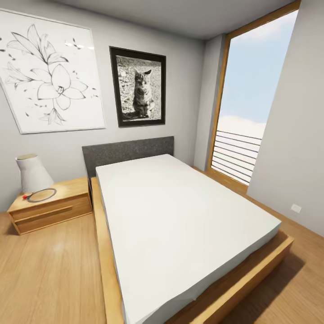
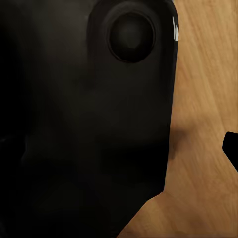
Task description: In the bedroom, organize the workspace by keeping the computer under the desk, ensuring the monitor is on the desk, placing the keyboard on the desk next to the monitor, placing the mouse on the desk next to the keyboard, moving the folder from the swivel chair onto the desk next to the mouse, stacking the notebook on top of the folder with the pen on top of the notebook, and positioning the swivel chair next to the desk.
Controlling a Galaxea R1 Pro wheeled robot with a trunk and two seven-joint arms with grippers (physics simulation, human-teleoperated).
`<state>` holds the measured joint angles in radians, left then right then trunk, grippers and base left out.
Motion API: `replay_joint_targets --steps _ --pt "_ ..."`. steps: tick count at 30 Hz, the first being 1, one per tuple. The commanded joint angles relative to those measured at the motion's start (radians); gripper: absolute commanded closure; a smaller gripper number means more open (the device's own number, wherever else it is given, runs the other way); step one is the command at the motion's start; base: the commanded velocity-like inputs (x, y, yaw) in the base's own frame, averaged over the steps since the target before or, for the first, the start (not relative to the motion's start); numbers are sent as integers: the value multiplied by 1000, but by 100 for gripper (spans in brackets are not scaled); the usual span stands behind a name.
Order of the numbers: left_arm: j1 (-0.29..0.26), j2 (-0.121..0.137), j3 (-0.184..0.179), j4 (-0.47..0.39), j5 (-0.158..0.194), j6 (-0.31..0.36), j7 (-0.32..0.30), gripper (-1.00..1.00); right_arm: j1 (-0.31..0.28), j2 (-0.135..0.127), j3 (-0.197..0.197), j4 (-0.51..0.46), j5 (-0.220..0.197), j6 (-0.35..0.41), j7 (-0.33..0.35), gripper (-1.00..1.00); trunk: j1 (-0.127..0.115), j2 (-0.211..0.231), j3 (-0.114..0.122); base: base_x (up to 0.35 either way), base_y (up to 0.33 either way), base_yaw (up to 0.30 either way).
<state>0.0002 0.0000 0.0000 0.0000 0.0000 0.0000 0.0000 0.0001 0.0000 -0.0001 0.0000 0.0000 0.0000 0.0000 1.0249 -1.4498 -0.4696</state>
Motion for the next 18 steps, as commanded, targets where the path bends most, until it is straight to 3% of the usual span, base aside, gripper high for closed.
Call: replay_joint_targets --steps 1,8,13,18 --pt "0 0 0 0 0 0 0 -100 0 0 0 0 0 0 0 -100 0 0 0 0 0 0" --pt "-23 -27 0 -17 1 0 -1 -100 -1 26 0 -10 -2 -5 -1 -100 -27 49 21 0 0 0" --pt "-29 -33 0 -21 1 1 -1 -100 -3 53 1 -15 -4 -15 -2 -100 -46 84 37 0 0 0" --pt "-29 -35 0 -21 0 2 2 -100 -3 53 4 -12 0 -43 -1 -100 -65 119 53 0 0 0"
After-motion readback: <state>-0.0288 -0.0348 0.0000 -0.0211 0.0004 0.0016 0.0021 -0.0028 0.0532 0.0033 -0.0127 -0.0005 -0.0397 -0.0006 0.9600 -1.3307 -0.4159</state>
